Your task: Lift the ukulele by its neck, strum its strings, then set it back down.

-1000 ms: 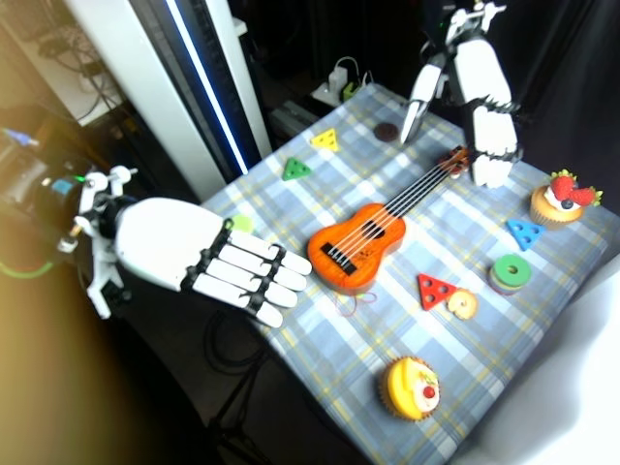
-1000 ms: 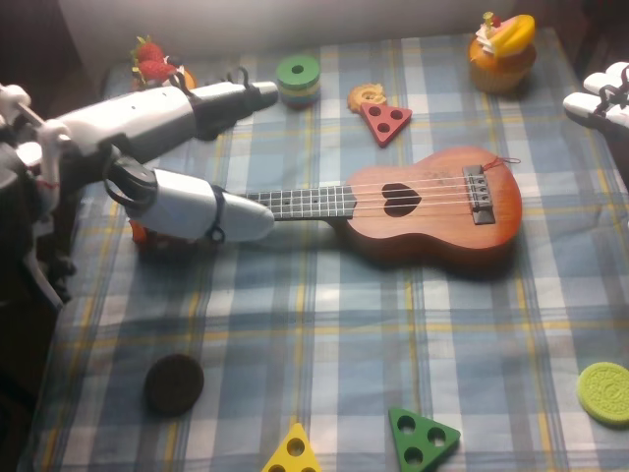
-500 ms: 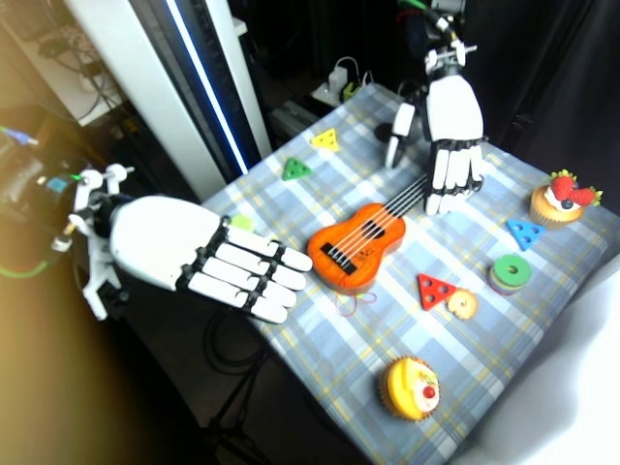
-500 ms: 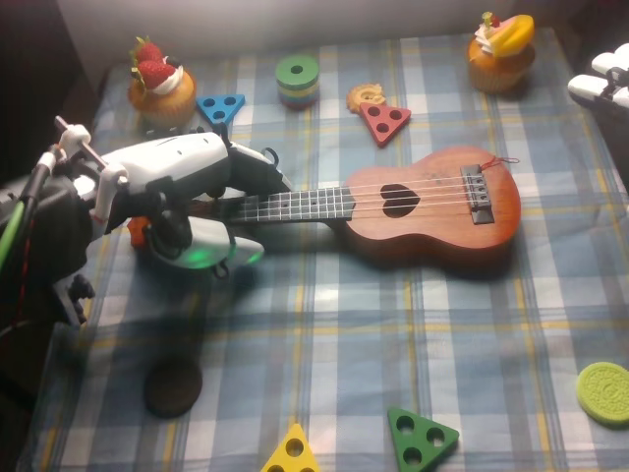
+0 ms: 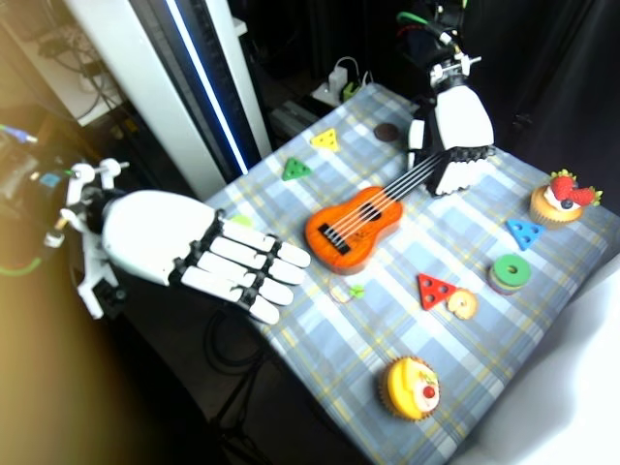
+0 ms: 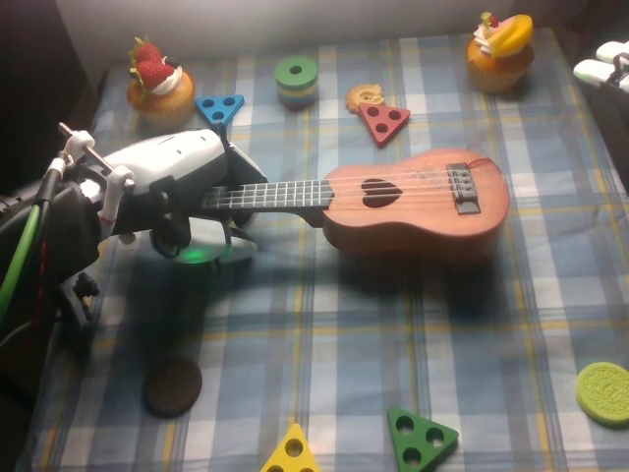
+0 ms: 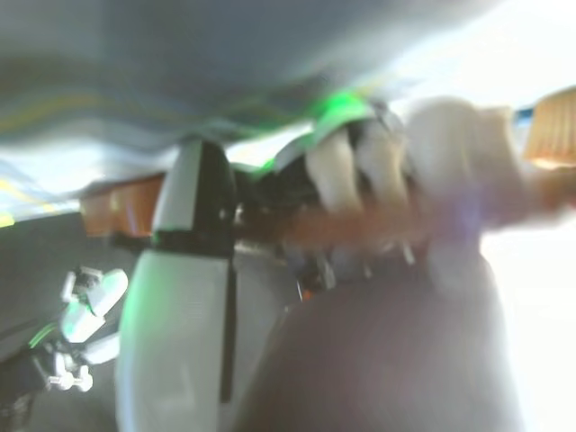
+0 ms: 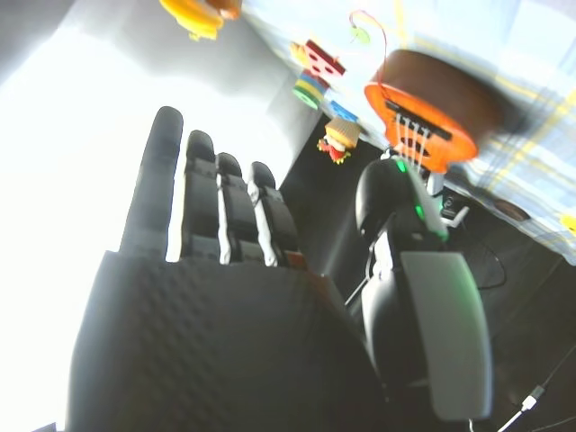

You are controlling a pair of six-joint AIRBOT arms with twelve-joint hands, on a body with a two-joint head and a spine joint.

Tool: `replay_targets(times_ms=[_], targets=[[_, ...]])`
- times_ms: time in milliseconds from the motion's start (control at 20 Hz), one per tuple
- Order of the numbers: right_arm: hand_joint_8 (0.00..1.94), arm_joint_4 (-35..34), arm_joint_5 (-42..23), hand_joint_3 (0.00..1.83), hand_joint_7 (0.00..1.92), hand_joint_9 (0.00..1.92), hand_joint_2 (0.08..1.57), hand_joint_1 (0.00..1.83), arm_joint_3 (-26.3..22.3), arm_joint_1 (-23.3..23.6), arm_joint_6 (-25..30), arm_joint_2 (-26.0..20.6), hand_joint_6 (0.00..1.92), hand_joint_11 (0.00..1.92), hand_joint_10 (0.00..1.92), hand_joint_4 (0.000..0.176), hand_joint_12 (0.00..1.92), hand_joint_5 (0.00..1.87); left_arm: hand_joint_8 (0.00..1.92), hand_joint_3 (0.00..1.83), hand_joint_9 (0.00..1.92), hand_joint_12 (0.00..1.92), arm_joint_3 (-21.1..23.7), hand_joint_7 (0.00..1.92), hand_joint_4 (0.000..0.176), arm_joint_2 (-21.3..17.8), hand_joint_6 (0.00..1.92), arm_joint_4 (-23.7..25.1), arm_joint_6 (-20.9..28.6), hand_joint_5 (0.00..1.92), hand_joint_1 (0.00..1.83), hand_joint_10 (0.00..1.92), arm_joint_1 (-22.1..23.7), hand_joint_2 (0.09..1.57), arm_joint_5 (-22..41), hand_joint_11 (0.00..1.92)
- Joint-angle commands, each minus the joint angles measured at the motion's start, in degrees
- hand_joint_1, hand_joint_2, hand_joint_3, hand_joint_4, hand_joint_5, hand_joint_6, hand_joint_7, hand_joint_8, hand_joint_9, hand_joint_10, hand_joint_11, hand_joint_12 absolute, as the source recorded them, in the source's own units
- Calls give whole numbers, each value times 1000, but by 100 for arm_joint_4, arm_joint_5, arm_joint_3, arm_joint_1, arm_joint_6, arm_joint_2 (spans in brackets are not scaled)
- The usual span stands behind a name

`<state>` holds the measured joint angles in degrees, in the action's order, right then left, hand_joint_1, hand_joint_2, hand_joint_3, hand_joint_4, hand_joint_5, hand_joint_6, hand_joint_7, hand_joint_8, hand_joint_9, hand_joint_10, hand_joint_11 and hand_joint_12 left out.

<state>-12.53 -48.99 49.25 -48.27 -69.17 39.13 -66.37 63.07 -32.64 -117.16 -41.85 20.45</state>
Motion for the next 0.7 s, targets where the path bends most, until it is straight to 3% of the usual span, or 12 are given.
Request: replay_targets(times_ms=[0,100,200,450,500,550,650], targets=[[5,-20,-739,1,77,157,1352,463,-20,73,-4,-66,2,0,22,0,720,11,1921,7,1313,1921,61,1111,0,-9,1921,-24,6,933,1336,1921,-47,1038,16,1450],[1,-17,-806,1,79,140,1349,437,-47,73,-1,-100,3,0,6,0,733,6,1921,0,1315,1921,161,1116,0,-117,1921,143,196,948,1344,1921,-11,1037,186,1425],[4,49,-887,2,42,86,1360,468,-58,73,105,-141,0,0,5,5,467,0,1921,19,1272,1921,225,1063,0,-208,1921,357,441,904,1330,1921,64,1104,350,1391],[1,583,-937,2,70,155,1395,498,-4,266,599,-192,23,0,12,13,790,162,1921,33,1415,1921,384,1260,0,-350,1921,789,794,961,1320,1921,284,1172,934,1499],[6,689,-890,4,90,170,1404,518,17,345,692,-190,32,0,16,1,796,208,1921,35,1432,1921,399,1293,6,-360,1921,827,794,958,1302,1921,320,1197,998,1502],[7,858,-773,4,100,174,1408,554,48,490,795,-182,34,0,16,2,805,231,1921,35,1447,1921,408,1309,22,-368,1921,893,794,960,1316,1921,369,1206,1060,1513],[6,1219,-398,6,147,200,1425,733,97,870,883,-145,23,0,19,0,1042,283,1921,21,1462,1921,404,1331,28,-383,1921,986,794,1015,1419,1921,475,1188,1179,1523]])
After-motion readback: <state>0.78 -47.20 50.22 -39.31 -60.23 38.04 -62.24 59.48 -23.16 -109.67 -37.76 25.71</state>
